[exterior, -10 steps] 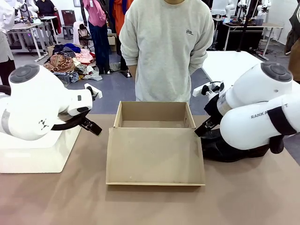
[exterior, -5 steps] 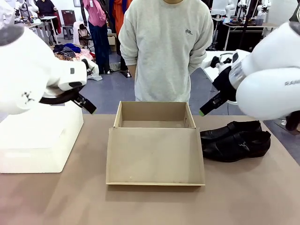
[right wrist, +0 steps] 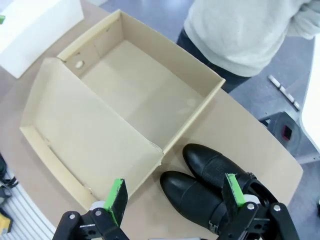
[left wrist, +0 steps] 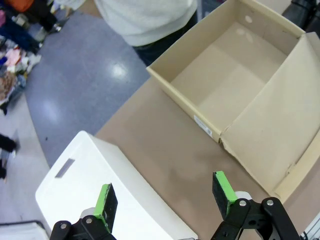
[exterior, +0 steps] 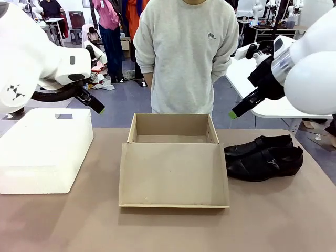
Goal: Pack the shoes into the box.
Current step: Place one shoe of the Shoes into the Shoes Box.
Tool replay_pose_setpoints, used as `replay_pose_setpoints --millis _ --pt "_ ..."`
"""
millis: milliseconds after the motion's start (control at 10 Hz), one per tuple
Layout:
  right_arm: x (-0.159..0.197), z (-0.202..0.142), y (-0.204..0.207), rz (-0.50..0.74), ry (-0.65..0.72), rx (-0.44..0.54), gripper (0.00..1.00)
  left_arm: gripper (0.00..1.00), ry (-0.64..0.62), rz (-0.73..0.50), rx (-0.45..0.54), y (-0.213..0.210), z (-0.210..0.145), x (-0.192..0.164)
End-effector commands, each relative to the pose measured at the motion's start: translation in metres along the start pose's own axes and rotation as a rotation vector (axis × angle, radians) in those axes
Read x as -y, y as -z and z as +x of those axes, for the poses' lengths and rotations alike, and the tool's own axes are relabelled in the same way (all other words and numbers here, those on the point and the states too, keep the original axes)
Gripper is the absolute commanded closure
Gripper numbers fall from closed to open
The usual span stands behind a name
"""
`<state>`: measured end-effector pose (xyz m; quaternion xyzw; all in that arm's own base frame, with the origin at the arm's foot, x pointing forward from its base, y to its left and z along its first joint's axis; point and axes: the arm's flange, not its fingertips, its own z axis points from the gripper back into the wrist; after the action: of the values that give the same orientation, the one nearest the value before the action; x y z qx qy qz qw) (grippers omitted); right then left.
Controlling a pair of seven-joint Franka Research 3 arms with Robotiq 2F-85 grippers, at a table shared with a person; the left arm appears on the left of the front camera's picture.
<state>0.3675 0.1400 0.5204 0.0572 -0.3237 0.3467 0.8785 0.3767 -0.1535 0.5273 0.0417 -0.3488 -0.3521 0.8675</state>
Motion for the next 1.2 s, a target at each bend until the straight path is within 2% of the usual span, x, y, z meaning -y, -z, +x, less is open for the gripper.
replay_pose_setpoints --millis 0,400,600,800,1100 --pt "0.016 -0.01 -0.014 0.11 -0.059 0.069 0.0 0.0 0.1 -0.103 0.105 -0.008 -0.014 -0.017" --pt "0.028 -0.017 -0.037 0.227 -0.141 0.172 0.0 0.0 0.154 -0.25 0.254 -0.032 -0.025 -0.042" --pt "0.03 -0.023 -0.043 0.274 -0.163 0.216 0.0 0.0 0.143 -0.285 0.314 -0.041 -0.028 -0.054" --pt "0.033 -0.03 -0.048 0.29 -0.165 0.244 0.0 0.0 0.136 -0.3 0.367 -0.053 -0.027 -0.059" --pt "0.033 -0.035 -0.049 0.299 -0.167 0.262 0.0 0.0 0.122 -0.275 0.378 -0.06 -0.025 -0.061"
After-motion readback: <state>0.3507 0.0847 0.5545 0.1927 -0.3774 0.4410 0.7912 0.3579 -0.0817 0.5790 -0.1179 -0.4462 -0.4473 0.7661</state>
